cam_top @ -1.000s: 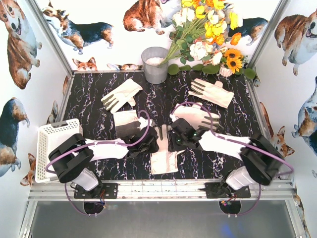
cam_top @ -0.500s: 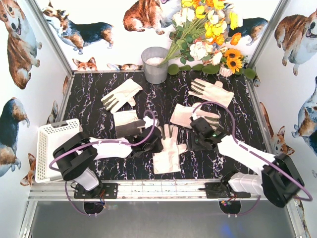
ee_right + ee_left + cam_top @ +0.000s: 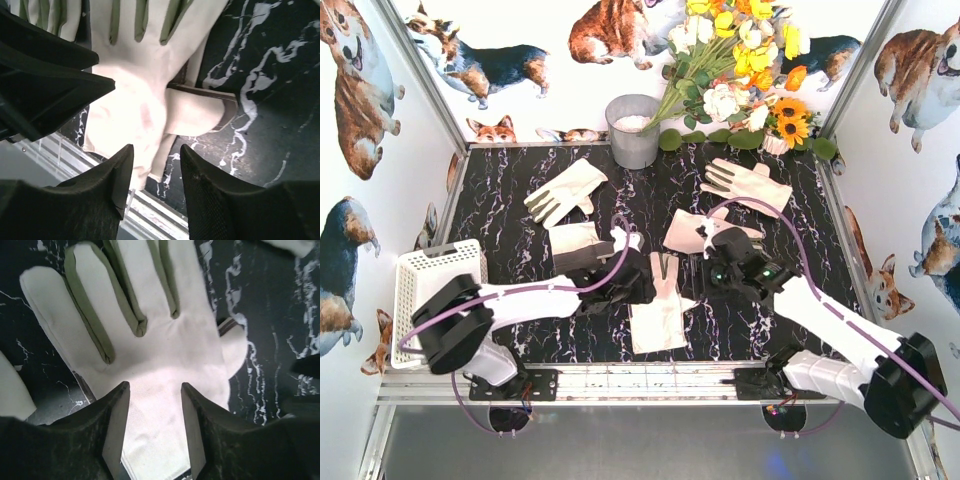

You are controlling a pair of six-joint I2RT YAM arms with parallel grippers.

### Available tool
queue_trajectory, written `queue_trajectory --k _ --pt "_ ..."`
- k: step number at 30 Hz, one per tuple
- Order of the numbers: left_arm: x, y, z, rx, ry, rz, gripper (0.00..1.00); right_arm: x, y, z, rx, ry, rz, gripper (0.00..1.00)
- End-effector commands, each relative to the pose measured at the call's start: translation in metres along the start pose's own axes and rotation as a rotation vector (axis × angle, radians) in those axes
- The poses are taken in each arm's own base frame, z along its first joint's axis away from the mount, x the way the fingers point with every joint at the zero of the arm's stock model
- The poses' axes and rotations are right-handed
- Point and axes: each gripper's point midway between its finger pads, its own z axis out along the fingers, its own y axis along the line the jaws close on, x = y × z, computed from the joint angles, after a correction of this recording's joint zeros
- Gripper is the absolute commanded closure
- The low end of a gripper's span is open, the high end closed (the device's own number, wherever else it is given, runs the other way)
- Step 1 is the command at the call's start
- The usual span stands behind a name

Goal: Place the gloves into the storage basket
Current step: Pair the glove with the glove.

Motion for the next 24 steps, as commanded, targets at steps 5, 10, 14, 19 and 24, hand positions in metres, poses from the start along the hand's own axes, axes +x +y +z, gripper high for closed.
queue_trajectory --k 5,10,14,19,24 --pt "-0.008 0.009 -0.021 0.029 -0.068 -0.07 0.48 -0.002 0.028 0.021 -0.06 0.06 -0.04 0.67" --pt "0.003 0.014 -0.022 0.08 -0.069 -0.149 0.42 0.008 0.012 0.039 0.021 0.124 -0.033 0.75" --pt "0.009 0.019 -0.02 0.099 -0.078 -0.206 0.39 0.013 0.011 0.05 0.024 0.158 -0.031 0.76" --pt "0.012 0.022 -0.019 0.138 -0.09 -0.256 0.39 0.008 0.014 0.055 0.017 0.152 -0.029 0.76" --pt "0.017 0.033 -0.015 0.112 -0.085 -0.274 0.39 0.007 0.012 0.058 0.025 0.151 -0.033 0.76"
